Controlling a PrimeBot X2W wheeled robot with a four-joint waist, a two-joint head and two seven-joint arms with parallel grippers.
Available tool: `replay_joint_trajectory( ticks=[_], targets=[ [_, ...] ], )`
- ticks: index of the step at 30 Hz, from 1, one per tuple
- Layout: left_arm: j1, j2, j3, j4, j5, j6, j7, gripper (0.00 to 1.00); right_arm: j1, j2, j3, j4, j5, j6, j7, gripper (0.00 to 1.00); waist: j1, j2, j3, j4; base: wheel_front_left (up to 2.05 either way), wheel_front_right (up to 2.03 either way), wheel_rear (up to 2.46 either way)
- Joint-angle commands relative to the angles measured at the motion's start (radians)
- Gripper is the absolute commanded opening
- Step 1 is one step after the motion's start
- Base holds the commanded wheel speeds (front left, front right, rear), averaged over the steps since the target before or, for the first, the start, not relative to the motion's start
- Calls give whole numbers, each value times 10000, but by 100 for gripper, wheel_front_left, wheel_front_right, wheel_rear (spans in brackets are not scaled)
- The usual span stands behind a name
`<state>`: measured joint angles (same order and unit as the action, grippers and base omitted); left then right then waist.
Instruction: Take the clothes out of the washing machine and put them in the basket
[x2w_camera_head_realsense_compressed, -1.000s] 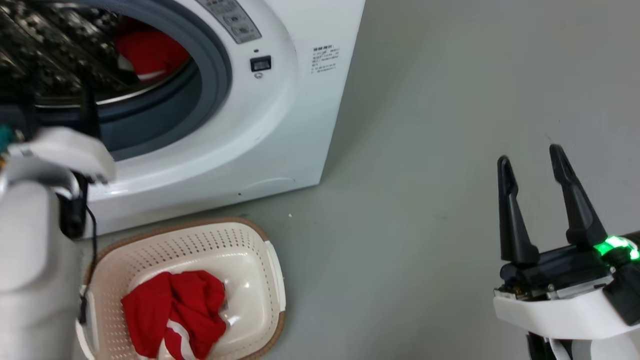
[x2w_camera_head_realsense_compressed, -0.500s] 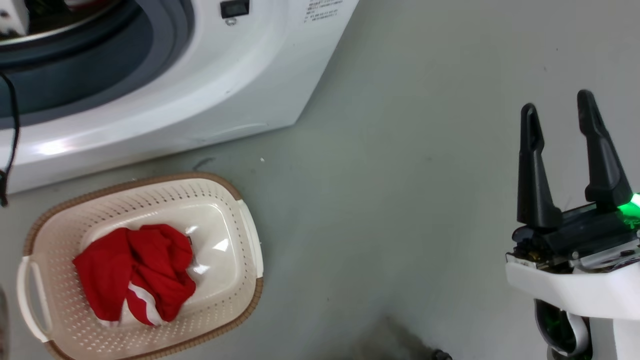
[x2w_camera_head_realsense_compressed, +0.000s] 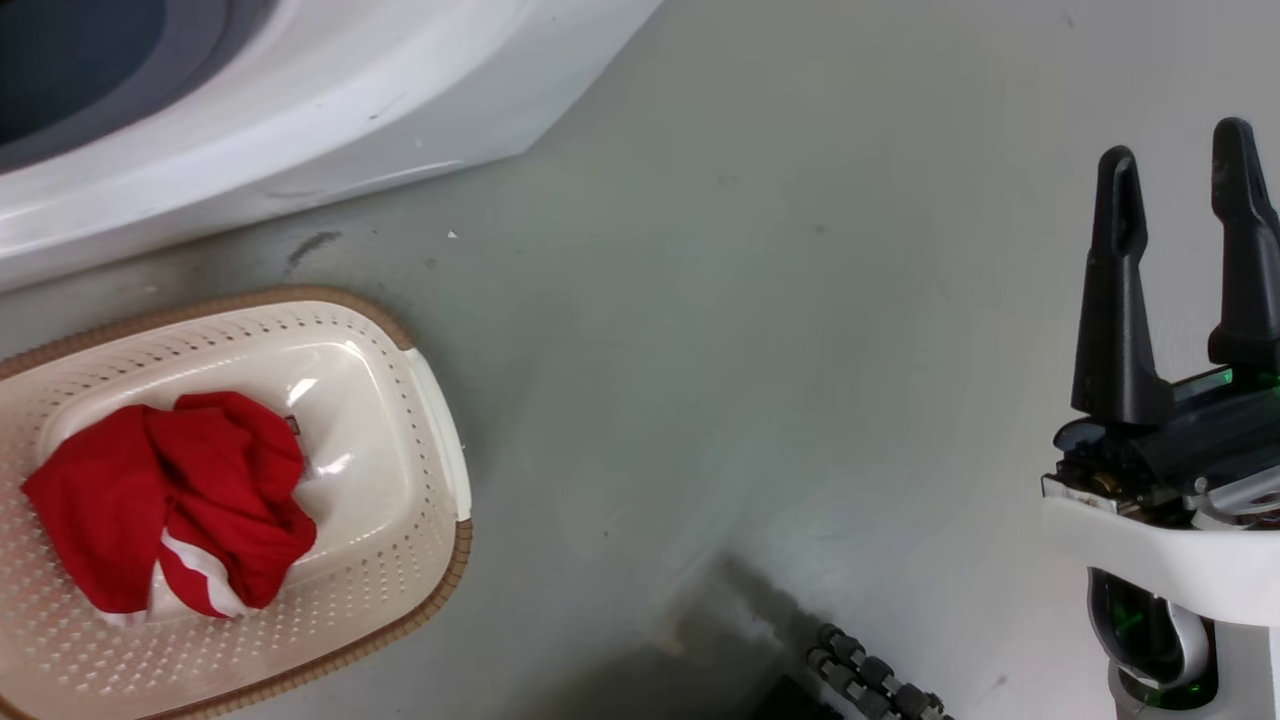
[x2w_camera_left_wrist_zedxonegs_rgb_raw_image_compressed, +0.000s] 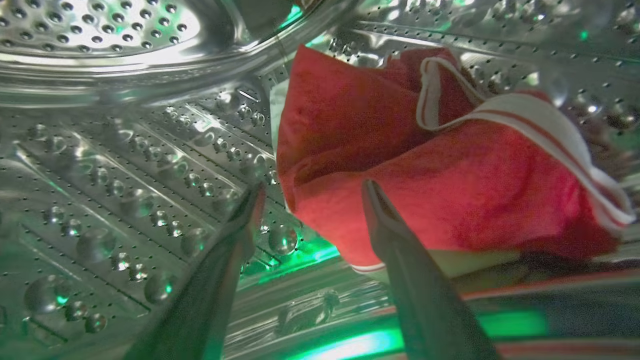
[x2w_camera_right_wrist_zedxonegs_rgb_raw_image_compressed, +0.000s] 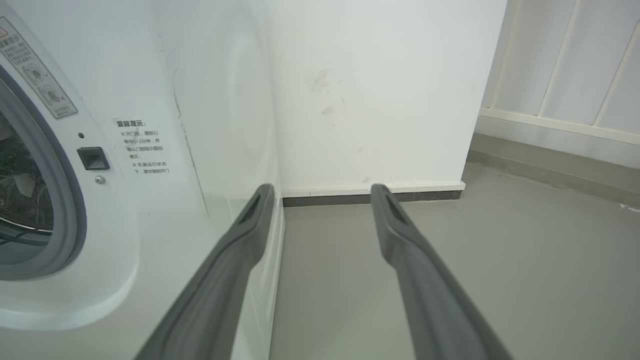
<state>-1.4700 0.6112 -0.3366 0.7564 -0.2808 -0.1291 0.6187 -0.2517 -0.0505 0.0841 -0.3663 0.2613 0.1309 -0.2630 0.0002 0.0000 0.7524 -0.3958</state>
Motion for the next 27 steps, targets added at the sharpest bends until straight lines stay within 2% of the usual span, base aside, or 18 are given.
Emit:
replay_joint_trajectory(
  ticks=[1,7,14,26,27],
  targets=[
    [-504,101,-193,97,-231,2,504,100,-240,5,-8,-83,90,-3,-27,100,-2,0,324,-216,0,0,0],
    [-1573,361,-1010,267,-641,1,2216,100,-331,7,-14,-229,356,-3,-26,100,-2,0,802,-508,0,0,0],
    [-2448,706,-1874,428,-722,0,3361,100,-417,7,-11,-455,661,-3,-27,100,-2,0,1369,-830,0,0,0],
    [-2532,745,-2530,1319,-796,15,2774,100,-316,7,-204,-538,749,-3,-27,100,-2,0,1714,-755,0,0,0],
    [-2562,772,-2609,1372,-763,15,2695,78,-321,7,-212,-536,743,-3,-27,100,-2,0,1727,-745,0,0,0]
  ],
)
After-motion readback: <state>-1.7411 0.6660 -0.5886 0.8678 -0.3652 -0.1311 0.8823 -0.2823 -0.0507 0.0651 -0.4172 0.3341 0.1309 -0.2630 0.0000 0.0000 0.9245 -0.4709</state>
